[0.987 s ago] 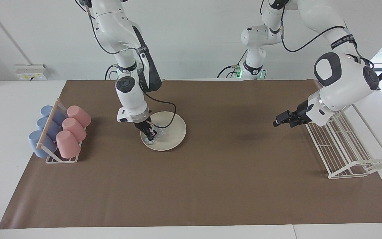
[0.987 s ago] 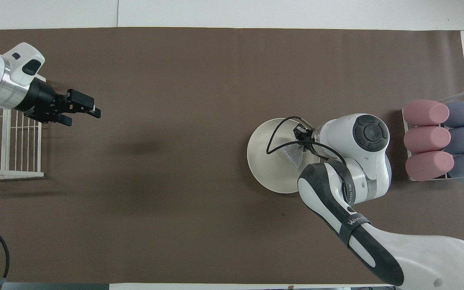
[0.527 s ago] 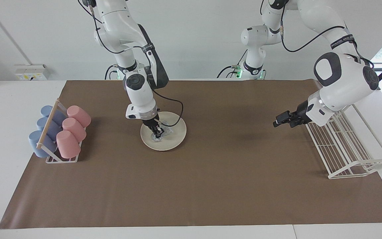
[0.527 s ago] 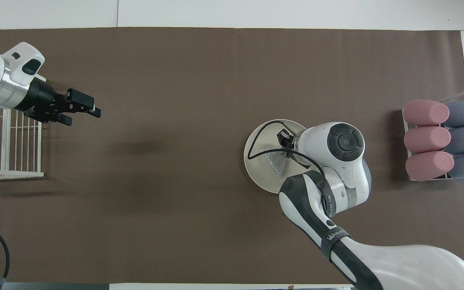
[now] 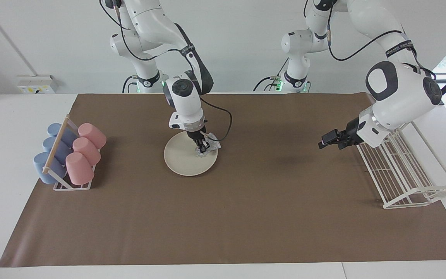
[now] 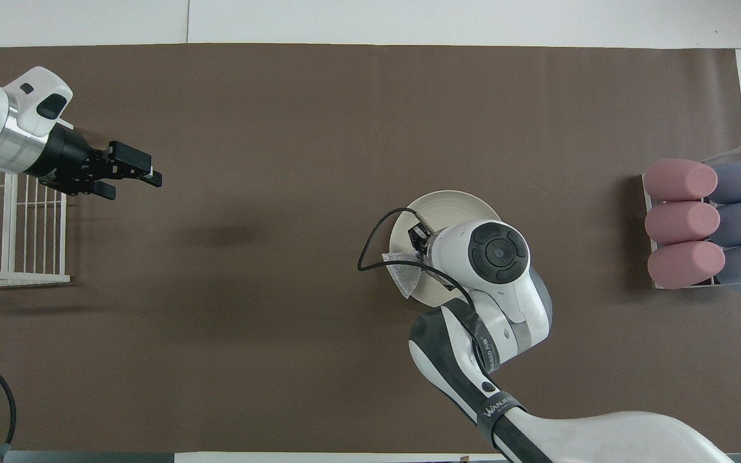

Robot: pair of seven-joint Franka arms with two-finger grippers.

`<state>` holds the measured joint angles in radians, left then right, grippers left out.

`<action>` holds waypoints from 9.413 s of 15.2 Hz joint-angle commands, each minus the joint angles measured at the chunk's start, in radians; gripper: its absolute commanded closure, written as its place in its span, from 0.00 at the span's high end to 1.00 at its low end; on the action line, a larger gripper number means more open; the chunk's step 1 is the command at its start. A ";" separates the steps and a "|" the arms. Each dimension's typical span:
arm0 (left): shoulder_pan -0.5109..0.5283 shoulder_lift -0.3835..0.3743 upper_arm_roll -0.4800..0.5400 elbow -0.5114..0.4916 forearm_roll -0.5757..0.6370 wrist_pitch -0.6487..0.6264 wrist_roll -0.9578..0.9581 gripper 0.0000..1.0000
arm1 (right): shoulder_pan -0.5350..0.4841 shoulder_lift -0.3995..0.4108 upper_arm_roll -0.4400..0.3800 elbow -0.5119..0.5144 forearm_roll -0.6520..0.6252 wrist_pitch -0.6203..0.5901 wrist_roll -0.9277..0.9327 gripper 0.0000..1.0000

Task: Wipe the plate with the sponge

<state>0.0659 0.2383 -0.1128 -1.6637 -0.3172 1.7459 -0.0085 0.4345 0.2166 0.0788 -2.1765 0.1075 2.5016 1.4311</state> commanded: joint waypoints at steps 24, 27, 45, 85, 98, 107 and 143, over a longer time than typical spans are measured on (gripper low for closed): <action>-0.069 -0.189 -0.008 -0.444 -0.873 -0.069 0.562 1.00 | 0.210 0.167 0.002 0.759 -0.074 -0.612 0.743 0.00; -0.104 -0.186 -0.008 -0.449 -0.902 -0.060 0.562 1.00 | 0.208 0.167 0.004 0.761 -0.092 -0.609 0.741 0.00; -0.146 -0.192 -0.007 -0.467 -0.930 -0.012 0.539 0.00 | 0.178 0.138 0.004 0.744 -0.084 -0.587 0.694 0.51; -0.525 -0.045 -0.010 -0.085 1.091 -0.471 -0.515 0.00 | -0.429 -0.233 -0.043 0.494 -0.051 -0.954 -1.405 1.00; -0.287 0.154 0.010 -0.053 1.574 -0.307 -0.419 0.00 | -0.361 -0.237 -0.156 0.512 -0.094 -0.966 -1.445 1.00; -0.193 0.174 0.007 -0.050 1.522 -0.187 -0.427 0.00 | -0.411 -0.232 -0.174 0.532 -0.100 -0.982 -1.471 1.00; -0.108 -0.031 0.015 0.186 0.643 -0.169 -0.355 1.00 | -0.395 -0.241 -0.174 0.517 -0.098 -0.946 -1.483 1.00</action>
<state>-0.0897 0.2547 -0.0968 -1.4862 0.4373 1.5638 -0.3910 0.0456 -0.0173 -0.0985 -1.6524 0.0136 1.5655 -0.0303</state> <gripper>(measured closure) 0.000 0.000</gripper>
